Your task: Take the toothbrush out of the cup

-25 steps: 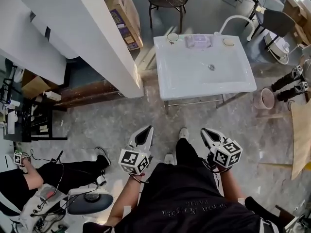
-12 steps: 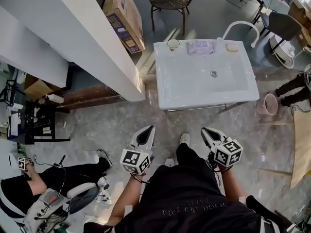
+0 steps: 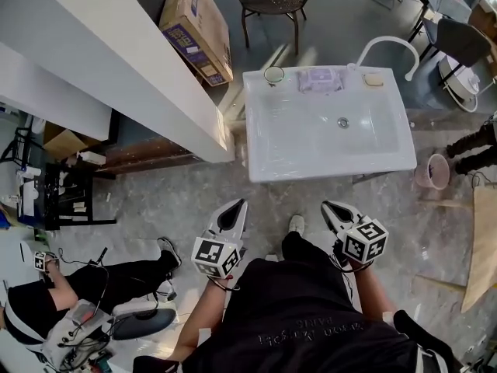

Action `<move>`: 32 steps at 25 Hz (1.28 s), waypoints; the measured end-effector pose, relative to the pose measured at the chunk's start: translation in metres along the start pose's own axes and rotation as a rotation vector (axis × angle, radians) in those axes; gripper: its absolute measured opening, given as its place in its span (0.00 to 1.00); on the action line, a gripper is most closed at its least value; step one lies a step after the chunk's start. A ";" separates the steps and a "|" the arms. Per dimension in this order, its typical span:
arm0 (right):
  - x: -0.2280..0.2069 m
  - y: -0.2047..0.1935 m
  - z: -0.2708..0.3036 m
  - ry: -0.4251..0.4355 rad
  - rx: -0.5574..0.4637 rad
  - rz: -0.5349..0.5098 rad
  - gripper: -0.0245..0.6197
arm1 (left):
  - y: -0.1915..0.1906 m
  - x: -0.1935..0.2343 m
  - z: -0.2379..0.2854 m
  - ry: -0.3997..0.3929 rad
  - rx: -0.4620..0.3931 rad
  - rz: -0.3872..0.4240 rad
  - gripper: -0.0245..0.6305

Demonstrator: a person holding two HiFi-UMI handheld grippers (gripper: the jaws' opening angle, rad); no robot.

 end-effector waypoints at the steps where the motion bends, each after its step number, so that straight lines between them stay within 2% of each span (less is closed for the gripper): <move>1: -0.005 0.002 0.002 0.003 0.001 0.000 0.06 | 0.002 0.000 0.004 0.000 0.001 -0.002 0.05; 11: -0.039 0.025 0.021 0.061 0.006 -0.020 0.06 | 0.017 -0.001 0.029 0.057 -0.015 0.001 0.05; 19: -0.049 0.036 0.038 0.093 0.026 -0.032 0.06 | 0.028 0.004 0.031 0.102 -0.023 0.005 0.05; 32: -0.047 0.061 0.068 0.073 0.021 -0.052 0.06 | 0.038 0.044 0.058 0.072 -0.042 0.006 0.05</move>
Point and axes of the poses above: the fingertips, and each gripper's own axes: z forward along the fingers, x to its left, y out of its top, the point moved 10 cm from there along -z, backward along the fingers, and after that the axes turned 10 degrees about -y, right-handed, at the moved point
